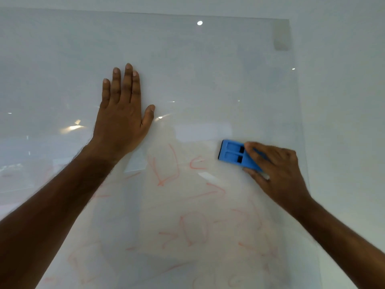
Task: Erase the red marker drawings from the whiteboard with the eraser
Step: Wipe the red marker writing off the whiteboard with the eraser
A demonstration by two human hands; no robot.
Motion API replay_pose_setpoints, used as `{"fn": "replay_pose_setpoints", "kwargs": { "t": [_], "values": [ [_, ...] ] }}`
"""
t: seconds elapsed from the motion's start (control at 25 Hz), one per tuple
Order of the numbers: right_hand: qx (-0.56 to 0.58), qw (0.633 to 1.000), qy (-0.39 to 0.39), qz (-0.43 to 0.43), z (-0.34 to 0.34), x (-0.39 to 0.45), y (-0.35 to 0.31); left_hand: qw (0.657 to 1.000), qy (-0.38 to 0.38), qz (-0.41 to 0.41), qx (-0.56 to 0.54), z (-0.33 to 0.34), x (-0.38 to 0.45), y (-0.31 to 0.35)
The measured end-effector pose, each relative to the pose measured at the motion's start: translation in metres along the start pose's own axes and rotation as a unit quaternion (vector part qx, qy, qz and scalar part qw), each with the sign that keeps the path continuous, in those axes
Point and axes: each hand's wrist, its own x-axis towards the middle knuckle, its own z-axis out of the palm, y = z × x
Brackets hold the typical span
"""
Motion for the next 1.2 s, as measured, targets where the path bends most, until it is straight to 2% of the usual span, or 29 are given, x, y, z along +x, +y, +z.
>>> {"fn": "replay_pose_setpoints", "kwargs": {
  "t": [0.12,0.28,0.36,0.44,0.56,0.72,0.88,1.04,1.2],
  "values": [
    [0.029,0.998,0.017,0.06,0.003,0.032,0.004,1.0,-0.006,-0.005,-0.002,0.0,0.0,0.0],
    [0.095,0.989,0.037,0.111,0.011,0.068,-0.035,1.0,-0.01,-0.007,-0.005,-0.001,0.0,0.002],
    [0.081,0.992,0.033,0.086,0.014,0.057,-0.062,1.0,-0.011,-0.007,-0.008,-0.001,0.001,0.0],
    [0.065,0.998,0.012,0.014,0.013,0.029,-0.076,1.0,-0.011,-0.008,-0.006,0.0,0.0,0.0],
    [0.038,0.997,0.007,-0.063,0.006,-0.004,-0.062,1.0,-0.013,-0.006,-0.004,-0.001,0.0,0.0],
    [0.022,1.0,0.006,-0.009,0.001,0.011,-0.031,1.0,-0.009,-0.008,-0.003,0.0,0.0,0.0],
    [0.062,0.996,0.039,0.041,0.008,0.065,-0.059,1.0,-0.007,-0.006,-0.002,0.0,0.0,-0.001],
    [0.056,0.998,0.013,-0.02,0.013,0.057,-0.111,1.0,-0.024,-0.004,-0.008,-0.001,0.0,-0.004],
    [0.043,0.995,0.026,-0.086,0.008,0.011,-0.095,0.999,-0.032,-0.003,-0.013,-0.003,-0.001,-0.006]
  ]
}}
